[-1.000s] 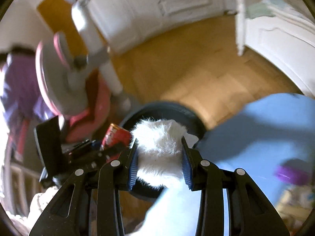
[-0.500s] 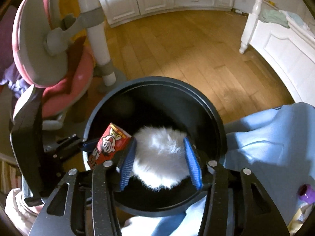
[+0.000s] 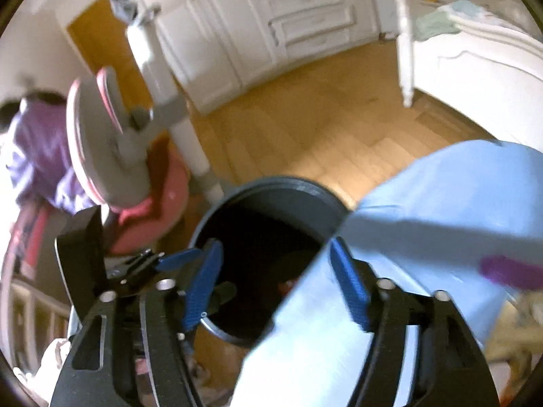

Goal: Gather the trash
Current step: 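Carry both items to the black bin and open both grippers to drop them, then grasp the milk carton with the right gripper while the left grasps the paper bag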

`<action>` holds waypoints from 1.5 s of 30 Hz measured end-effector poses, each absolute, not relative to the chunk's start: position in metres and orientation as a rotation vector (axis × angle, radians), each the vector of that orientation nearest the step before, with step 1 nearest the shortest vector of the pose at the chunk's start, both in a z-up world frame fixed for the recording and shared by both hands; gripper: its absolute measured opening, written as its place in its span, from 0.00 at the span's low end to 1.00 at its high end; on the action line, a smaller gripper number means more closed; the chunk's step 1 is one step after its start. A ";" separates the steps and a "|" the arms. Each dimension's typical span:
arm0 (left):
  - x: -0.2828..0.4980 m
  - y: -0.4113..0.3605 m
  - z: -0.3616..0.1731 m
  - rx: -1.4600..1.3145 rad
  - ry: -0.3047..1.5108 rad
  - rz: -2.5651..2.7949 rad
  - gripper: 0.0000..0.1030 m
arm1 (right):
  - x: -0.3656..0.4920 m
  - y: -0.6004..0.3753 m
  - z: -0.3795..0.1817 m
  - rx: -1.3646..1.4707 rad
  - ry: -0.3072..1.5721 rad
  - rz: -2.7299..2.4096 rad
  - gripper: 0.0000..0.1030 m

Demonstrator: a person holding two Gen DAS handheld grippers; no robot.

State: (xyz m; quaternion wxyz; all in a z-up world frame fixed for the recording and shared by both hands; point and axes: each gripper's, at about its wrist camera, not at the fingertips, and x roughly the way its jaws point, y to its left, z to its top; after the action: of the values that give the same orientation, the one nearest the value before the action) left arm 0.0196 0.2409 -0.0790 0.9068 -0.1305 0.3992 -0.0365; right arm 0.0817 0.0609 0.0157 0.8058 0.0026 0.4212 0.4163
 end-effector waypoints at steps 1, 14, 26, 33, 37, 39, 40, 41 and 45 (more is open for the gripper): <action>0.021 0.232 -0.072 -0.255 0.812 -0.096 0.80 | 0.080 0.047 0.019 0.023 0.886 0.884 0.70; 0.070 0.021 -0.006 0.325 0.607 -0.493 0.80 | 0.079 -0.191 0.056 -0.219 0.653 0.765 0.87; 0.131 -0.057 -0.037 0.589 0.735 -0.686 0.61 | 0.130 -0.213 0.004 -0.649 0.825 0.929 0.87; 0.129 -0.055 -0.043 0.527 0.769 -0.692 0.22 | 0.130 -0.209 -0.004 -0.594 0.800 0.979 0.54; 0.128 -0.043 -0.031 0.411 0.733 -0.692 0.18 | 0.123 -0.229 0.013 -0.435 0.746 0.965 0.52; 0.125 -0.038 -0.024 0.358 0.711 -0.686 0.17 | 0.119 -0.241 0.029 -0.306 0.703 0.957 0.52; 0.122 -0.035 -0.021 0.339 0.703 -0.680 0.16 | 0.117 -0.244 0.035 -0.251 0.683 0.951 0.52; 0.120 -0.032 -0.018 0.320 0.692 -0.671 0.15 | 0.117 -0.248 0.042 -0.185 0.664 0.947 0.52; 0.107 -0.015 -0.001 0.243 0.654 -0.627 0.12 | 0.119 -0.258 0.065 0.111 0.619 0.912 0.52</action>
State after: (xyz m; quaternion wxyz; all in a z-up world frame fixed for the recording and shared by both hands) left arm 0.1068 -0.0151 -0.0011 0.8920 0.1169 0.3153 -0.3020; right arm 0.1189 -0.2584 0.0649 0.8505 0.0527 0.2940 0.4330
